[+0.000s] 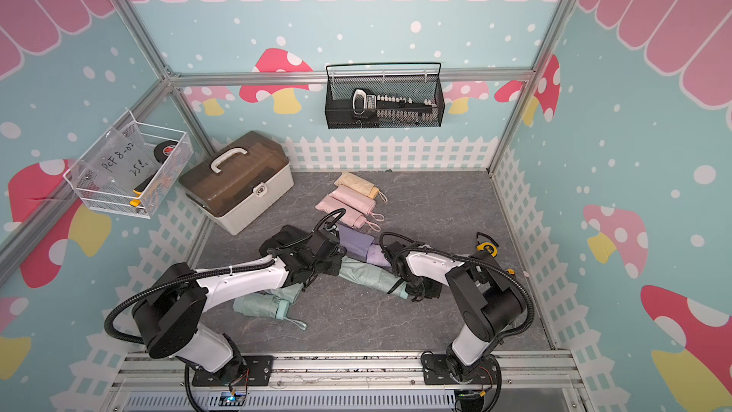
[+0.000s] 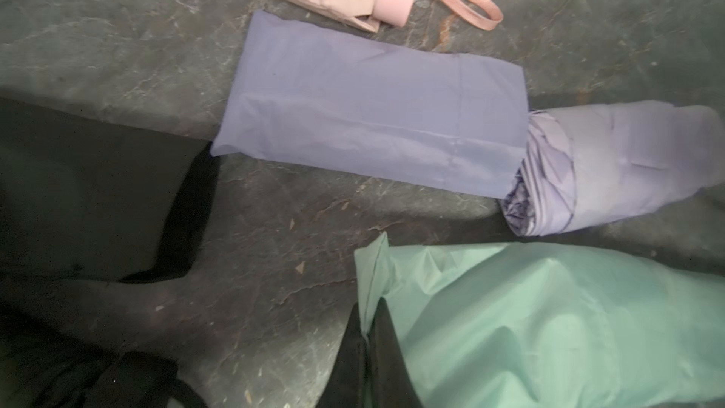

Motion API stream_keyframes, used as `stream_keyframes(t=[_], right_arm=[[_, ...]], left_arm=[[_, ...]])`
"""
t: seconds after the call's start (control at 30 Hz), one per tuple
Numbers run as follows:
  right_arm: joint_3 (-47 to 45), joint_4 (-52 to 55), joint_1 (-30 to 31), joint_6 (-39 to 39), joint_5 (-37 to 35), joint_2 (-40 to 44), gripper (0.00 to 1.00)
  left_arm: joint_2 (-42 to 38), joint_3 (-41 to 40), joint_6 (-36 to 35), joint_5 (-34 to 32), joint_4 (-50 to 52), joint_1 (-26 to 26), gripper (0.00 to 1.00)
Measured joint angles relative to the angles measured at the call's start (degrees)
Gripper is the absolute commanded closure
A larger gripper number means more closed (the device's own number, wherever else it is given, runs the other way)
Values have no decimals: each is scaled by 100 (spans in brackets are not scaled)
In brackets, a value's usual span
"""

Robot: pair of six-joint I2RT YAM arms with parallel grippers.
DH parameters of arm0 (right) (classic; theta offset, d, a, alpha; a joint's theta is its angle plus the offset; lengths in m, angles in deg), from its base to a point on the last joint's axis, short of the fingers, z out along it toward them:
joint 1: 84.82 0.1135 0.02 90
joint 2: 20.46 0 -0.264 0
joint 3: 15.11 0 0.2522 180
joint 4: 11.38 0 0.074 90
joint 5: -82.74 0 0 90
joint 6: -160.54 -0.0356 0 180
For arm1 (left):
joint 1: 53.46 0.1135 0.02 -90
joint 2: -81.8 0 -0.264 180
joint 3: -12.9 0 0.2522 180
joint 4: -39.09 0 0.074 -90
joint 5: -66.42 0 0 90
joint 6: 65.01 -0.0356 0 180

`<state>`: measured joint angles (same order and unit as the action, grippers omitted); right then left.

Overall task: Take umbrellas out of sleeves
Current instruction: Take out the umbrella from the umbrella sleeve, then adjust the umbrella sleeve at the center of the board, then adjust the umbrella at the center of the board.

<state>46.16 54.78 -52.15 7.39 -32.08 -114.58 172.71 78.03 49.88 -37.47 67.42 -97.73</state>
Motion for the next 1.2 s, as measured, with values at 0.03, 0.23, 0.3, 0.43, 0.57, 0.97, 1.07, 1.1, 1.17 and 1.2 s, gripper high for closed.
stream_keyframes(t=[0.03, 0.23, 0.3, 0.43, 0.57, 0.97, 1.07, 1.1, 1.17, 1.2], right_arm=[[-31, 57, 0, -17, -20, 0, 100], [-90, 282, -7, -122, -70, 2, 100], [-90, 345, -7, -144, -125, 2, 100], [-81, 522, -7, -168, -264, 17, 100], [4, 754, -13, -166, -455, 214, 100], [-560, -417, -44, 1373, 114, 2579, 61], [-933, -944, -42, 1875, 811, 3276, 42], [-1005, -1084, -44, 1991, 1049, 3386, 40], [-1102, -1338, -44, 2218, 1526, 3480, 41], [-1147, -1453, -42, 2315, 1746, 3495, 43]], left_arm=[[0, 0, -31, -98, 28, 0, 100], [-22, 0, -179, -525, 160, 31, 100], [-57, 0, -221, -616, 210, 35, 100], [-125, 0, -262, -719, 280, 39, 100], [-177, -4, -262, -723, 282, 76, 100], [-205, -190, -87, 162, -76, 291, 61], [-164, -190, -42, 219, -133, 330, 56], [-155, -190, -26, 227, -133, 367, 53], [-153, -190, 15, 243, -127, 459, 51], [-157, -190, 22, 245, -127, 516, 51]])
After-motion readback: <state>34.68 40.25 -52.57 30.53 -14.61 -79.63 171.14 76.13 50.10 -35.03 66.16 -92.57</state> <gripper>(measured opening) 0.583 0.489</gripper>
